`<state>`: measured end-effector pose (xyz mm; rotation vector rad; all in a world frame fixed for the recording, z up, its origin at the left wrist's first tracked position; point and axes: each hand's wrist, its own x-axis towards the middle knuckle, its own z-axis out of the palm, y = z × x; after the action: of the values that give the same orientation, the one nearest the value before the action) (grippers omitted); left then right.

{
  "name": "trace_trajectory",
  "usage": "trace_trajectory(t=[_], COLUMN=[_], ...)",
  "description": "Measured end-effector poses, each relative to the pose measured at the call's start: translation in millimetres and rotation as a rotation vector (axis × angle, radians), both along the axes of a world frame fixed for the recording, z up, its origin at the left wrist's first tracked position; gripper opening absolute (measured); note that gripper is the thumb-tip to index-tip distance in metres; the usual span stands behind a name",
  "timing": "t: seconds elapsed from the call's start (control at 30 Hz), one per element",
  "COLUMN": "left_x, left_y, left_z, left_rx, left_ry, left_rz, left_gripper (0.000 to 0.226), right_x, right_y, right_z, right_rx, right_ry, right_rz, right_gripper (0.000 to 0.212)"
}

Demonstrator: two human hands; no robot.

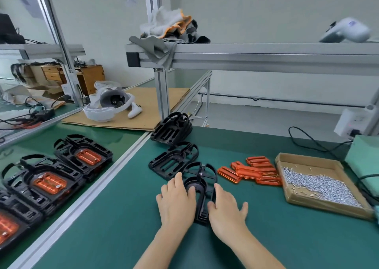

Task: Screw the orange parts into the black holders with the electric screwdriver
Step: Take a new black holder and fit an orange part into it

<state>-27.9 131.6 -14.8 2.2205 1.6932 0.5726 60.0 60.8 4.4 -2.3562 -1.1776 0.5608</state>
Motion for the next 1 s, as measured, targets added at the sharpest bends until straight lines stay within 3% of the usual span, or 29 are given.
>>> trace_trajectory(t=[0.17, 0.53, 0.73, 1.0], left_x=[2, 15, 30, 52], left_y=[-3, -18, -38, -84], left_z=[4, 21, 27, 19], left_rx=[-0.028, -0.188, -0.236, -0.338], left_ry=[-0.006, -0.216, -0.361, -0.620], left_rz=[0.002, -0.052, -0.100, -0.191], left_gripper=[0.057, 0.056, 0.055, 0.052], right_x=[-3, 10, 32, 72], right_y=[2, -12, -36, -82], right_z=[1, 12, 16, 15], right_rx=[0.013, 0.012, 0.209, 0.428], right_ry=[-0.008, 0.030, 0.149, 0.238], right_rz=[-0.007, -0.046, -0.044, -0.136], right_gripper=[0.056, 0.042, 0.055, 0.048])
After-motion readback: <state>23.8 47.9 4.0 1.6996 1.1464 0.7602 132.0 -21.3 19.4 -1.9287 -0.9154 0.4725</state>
